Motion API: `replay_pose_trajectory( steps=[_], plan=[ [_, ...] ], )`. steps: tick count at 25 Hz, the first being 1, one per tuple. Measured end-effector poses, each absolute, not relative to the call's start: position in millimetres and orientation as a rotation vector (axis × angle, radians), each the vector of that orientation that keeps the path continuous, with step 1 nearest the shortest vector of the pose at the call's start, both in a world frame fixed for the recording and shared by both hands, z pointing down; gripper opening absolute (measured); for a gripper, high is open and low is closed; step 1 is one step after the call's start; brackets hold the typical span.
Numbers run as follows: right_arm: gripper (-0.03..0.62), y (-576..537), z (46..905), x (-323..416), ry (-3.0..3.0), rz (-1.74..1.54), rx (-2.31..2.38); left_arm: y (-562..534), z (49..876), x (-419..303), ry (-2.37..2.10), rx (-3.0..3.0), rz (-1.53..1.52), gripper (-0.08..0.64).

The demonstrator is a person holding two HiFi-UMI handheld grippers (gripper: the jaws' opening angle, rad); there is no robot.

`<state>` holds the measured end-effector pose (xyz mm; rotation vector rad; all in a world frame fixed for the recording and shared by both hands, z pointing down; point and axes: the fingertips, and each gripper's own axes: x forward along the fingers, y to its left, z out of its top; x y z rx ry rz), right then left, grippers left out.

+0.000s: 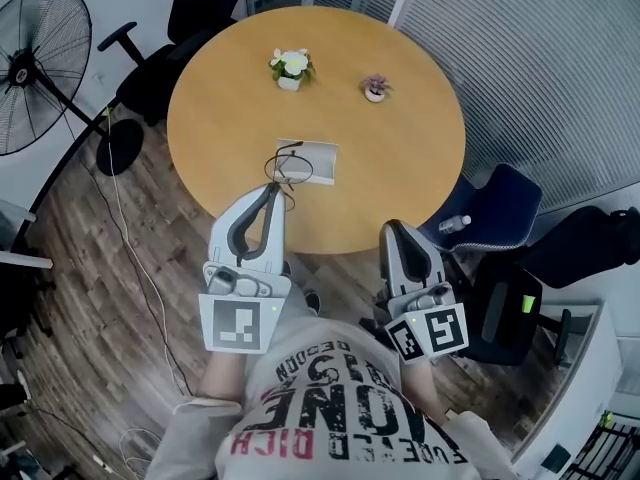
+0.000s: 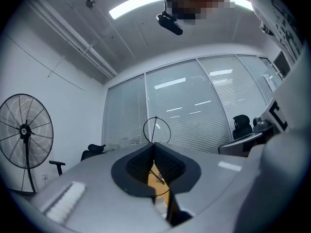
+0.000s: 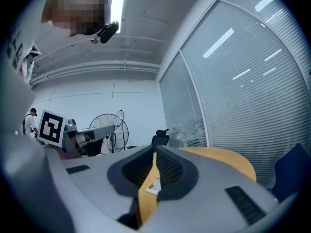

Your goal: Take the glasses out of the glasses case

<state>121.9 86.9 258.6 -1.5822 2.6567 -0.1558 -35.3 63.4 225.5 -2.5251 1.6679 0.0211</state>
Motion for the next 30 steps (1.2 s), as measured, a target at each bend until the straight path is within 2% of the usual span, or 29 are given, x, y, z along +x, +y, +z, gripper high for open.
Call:
replay_pose_trajectory(
  steps=[30],
  plan=[
    [0.029, 94, 254, 66, 2.570, -0.175, -1.676, 71, 247, -87, 1.569, -2.692, 0.036, 0.017]
  ],
)
